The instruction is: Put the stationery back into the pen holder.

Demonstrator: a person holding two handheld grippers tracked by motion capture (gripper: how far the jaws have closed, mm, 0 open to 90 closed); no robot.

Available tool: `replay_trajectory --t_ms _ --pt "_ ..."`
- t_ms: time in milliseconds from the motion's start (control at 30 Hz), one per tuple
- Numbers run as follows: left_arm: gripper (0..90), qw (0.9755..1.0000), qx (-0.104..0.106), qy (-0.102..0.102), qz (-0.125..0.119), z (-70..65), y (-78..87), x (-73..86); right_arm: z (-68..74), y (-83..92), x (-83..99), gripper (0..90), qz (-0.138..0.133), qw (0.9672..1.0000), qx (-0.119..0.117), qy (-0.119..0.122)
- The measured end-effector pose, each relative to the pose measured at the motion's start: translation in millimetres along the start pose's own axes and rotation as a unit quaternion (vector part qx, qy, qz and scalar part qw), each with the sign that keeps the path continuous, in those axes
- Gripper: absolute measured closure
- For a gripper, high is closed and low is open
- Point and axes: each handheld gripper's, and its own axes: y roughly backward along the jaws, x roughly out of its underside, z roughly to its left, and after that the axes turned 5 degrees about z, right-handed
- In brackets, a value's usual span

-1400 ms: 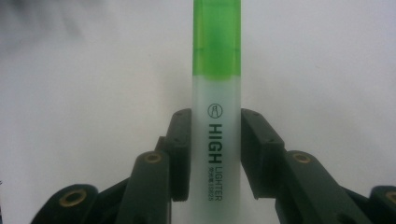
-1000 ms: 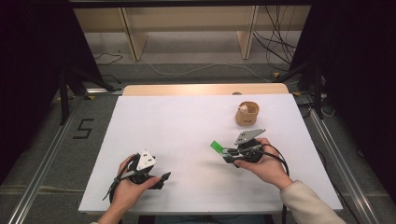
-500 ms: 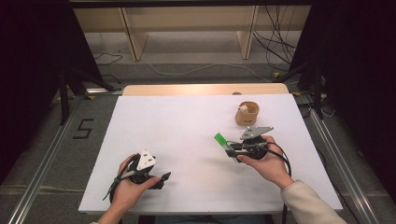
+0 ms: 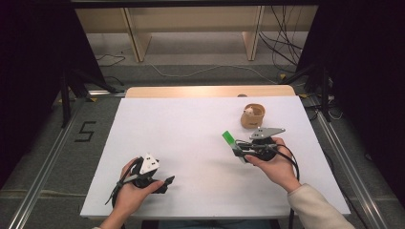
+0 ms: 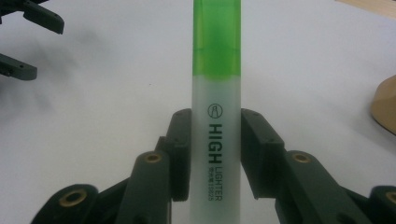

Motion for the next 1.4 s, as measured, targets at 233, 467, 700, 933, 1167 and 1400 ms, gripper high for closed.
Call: replay_trajectory --t_ms 233,467,700,933,1167,1400 --pt "17.9 1.0 -0.001 0.001 -0.001 -0.1 0.1 0.1 -2.1 2.5 -0.2 66.3 -0.01 0.9999 0.008 -0.007" --pt "17.9 1.0 0.0 0.0 0.0 0.1 0.1 0.1 -3.8 4.2 -0.5 66.4 -0.018 0.9997 0.014 -0.01" --pt "17.9 1.0 -0.001 0.0 -0.001 -0.1 -0.1 0.1 -6.1 5.7 -0.4 66.3 -0.025 0.9994 0.02 -0.012" --pt "17.9 1.0 -0.001 0.001 -0.001 -0.1 0.1 0.1 -9.4 9.2 -0.7 66.4 -0.031 0.9989 0.03 -0.019" --pt "17.9 1.0 -0.001 0.0 -0.002 0.0 -0.1 0.2 -13.5 12.6 -0.6 66.4 -0.041 0.998 0.04 -0.027" --pt "17.9 1.0 -0.001 0.0 -0.001 0.0 0.0 0.1 -16.2 14.9 -0.5 66.4 -0.05 0.9971 0.049 -0.031"
